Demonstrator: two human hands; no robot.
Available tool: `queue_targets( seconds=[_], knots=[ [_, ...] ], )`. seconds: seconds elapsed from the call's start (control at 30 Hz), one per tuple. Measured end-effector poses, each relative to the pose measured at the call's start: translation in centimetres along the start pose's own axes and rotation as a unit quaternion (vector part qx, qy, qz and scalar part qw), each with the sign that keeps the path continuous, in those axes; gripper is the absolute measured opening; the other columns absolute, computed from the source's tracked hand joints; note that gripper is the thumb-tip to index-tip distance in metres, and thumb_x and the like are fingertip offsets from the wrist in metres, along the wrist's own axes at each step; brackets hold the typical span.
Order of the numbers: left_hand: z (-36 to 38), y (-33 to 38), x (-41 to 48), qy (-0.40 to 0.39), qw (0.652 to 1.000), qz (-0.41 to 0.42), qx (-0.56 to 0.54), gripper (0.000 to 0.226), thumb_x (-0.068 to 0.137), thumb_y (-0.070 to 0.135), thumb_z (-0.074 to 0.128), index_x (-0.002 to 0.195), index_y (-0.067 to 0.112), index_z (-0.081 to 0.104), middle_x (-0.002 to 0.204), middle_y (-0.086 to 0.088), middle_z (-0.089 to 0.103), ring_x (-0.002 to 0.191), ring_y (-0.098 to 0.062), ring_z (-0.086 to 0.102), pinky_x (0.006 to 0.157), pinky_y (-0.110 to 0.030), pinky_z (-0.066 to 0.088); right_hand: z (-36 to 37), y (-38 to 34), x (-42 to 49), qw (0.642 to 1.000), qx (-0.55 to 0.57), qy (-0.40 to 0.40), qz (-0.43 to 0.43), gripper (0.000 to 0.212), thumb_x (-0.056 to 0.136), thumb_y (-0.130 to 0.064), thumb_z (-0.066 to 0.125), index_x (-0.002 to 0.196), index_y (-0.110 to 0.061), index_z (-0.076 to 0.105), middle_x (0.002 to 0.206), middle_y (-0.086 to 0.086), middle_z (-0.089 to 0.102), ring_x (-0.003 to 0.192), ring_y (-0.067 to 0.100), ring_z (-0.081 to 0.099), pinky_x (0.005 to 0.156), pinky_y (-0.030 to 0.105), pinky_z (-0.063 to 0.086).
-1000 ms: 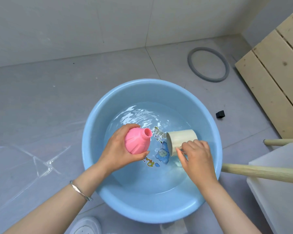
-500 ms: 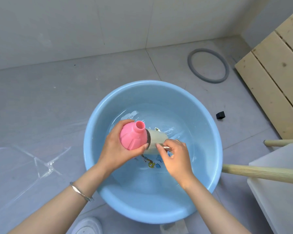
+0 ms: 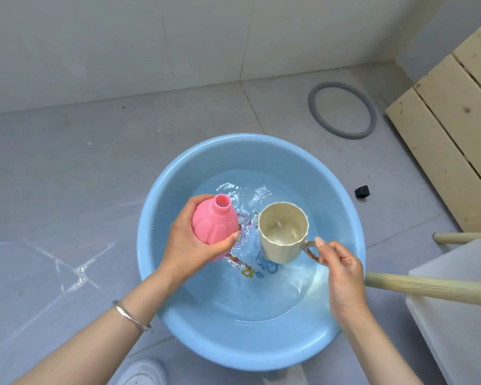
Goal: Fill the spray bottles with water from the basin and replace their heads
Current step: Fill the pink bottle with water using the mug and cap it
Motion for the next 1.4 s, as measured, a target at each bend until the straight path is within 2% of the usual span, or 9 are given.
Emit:
queue_targets(
  seconds=[0.07,0.2,0.3,0.4,0.5,0.63,0.73,1.07,1.4],
  knots=[
    [0.4,-0.2,0.0,-0.018,1.0,-0.001,0.011,0.067,0.052,0.048,0.083,0.11,0.043,0.051,0.107,0.028,0.06,0.097,0.002,0.06,0.079,-0.011,0.047,-0.2,-1.6,0.0,1.0,0.006,0.004,-0.021,0.051,0.088,-0.008,0.061,0.045,-0.024,0.038,0.047,-0.015,0.031,0.049,0.0,0.033,0.053,0.011,0.029],
    [1.0,-0.7,-0.1,-0.047,0.998,0.011,0.047,0.071,0.054,0.044,0.087,0.116,0.037,0.052,0.113,0.019,0.061,0.103,-0.007,0.06,0.088,-0.032,0.052,0.0,-5.4,-0.2,0.997,-0.013,-0.013,-0.08,0.044,0.083,-0.016,0.064,0.048,-0.022,0.04,0.046,-0.014,0.031,0.05,0.003,0.033,0.056,0.01,0.03],
    [1.4,-0.9,-0.2,-0.059,0.995,0.018,0.075,0.073,0.053,0.049,0.085,0.117,0.04,0.05,0.116,0.017,0.059,0.106,-0.011,0.058,0.089,-0.04,0.051,0.4,-7.5,-0.6,0.992,-0.048,-0.03,-0.109,0.036,0.078,-0.029,0.063,0.051,-0.015,0.045,0.046,-0.013,0.032,0.05,0.006,0.03,0.054,0.013,0.029],
    [1.5,-1.0,-0.3,-0.06,0.994,0.03,0.091,0.073,0.053,0.051,0.083,0.118,0.041,0.05,0.118,0.019,0.057,0.109,-0.011,0.057,0.092,-0.04,0.05,1.0,-9.5,-1.3,0.981,-0.104,-0.034,-0.159,0.044,0.079,-0.029,0.066,0.055,-0.001,0.041,0.046,-0.011,0.031,0.047,0.002,0.03,0.049,0.011,0.025],
    [1.5,-1.1,-0.2,-0.058,0.993,0.03,0.095,0.073,0.053,0.051,0.082,0.118,0.039,0.051,0.117,0.019,0.057,0.108,-0.011,0.056,0.091,-0.038,0.05,1.8,-10.9,-2.1,0.963,-0.171,-0.037,-0.205,0.036,0.079,-0.024,0.065,0.054,-0.011,0.042,0.049,-0.01,0.04,0.047,0.002,0.037,0.05,0.007,0.028],
    [1.7,-1.2,-0.3,-0.064,0.992,0.033,0.101,0.075,0.053,0.049,0.084,0.119,0.036,0.051,0.117,0.018,0.057,0.109,-0.011,0.056,0.091,-0.037,0.049,2.2,-11.0,-2.4,0.951,-0.217,-0.034,-0.218,0.035,0.078,-0.04,0.066,0.055,-0.023,0.045,0.06,-0.001,0.05,0.056,0.012,0.046,0.056,0.014,0.034],
    [1.7,-1.1,-0.3,-0.066,0.991,0.041,0.109,0.074,0.053,0.05,0.082,0.119,0.035,0.052,0.115,0.019,0.057,0.107,-0.01,0.055,0.091,-0.035,0.048,2.3,-11.0,-2.5,0.952,-0.221,-0.029,-0.208,0.033,0.077,-0.046,0.061,0.058,-0.023,0.047,0.063,0.0,0.052,0.063,0.021,0.051,0.062,0.024,0.04],
    [1.8,-1.0,-0.3,-0.068,0.99,0.054,0.115,0.072,0.054,0.048,0.083,0.118,0.035,0.052,0.112,0.021,0.056,0.104,-0.01,0.055,0.09,-0.033,0.048,2.6,-13.1,-3.1,0.929,-0.264,-0.018,-0.258,0.035,0.079,-0.042,0.06,0.058,-0.016,0.05,0.073,-0.002,0.054,0.066,0.014,0.048,0.067,0.029,0.04],
    [1.8,-0.9,-0.3,-0.067,0.989,0.062,0.115,0.072,0.055,0.044,0.086,0.118,0.035,0.052,0.113,0.022,0.056,0.104,-0.008,0.055,0.09,-0.025,0.045,3.1,-15.1,-3.9,0.884,-0.331,-0.009,-0.329,0.035,0.081,-0.023,0.067,0.056,-0.011,0.047,0.055,-0.009,0.047,0.063,0.008,0.044,0.071,0.013,0.031]
  ],
)
Point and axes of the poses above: each hand's wrist, its own x-axis towards the middle knuckle, its own z-axis out of the palm, y = z × x, the point moved 8 cm from there along x, towards the middle knuckle
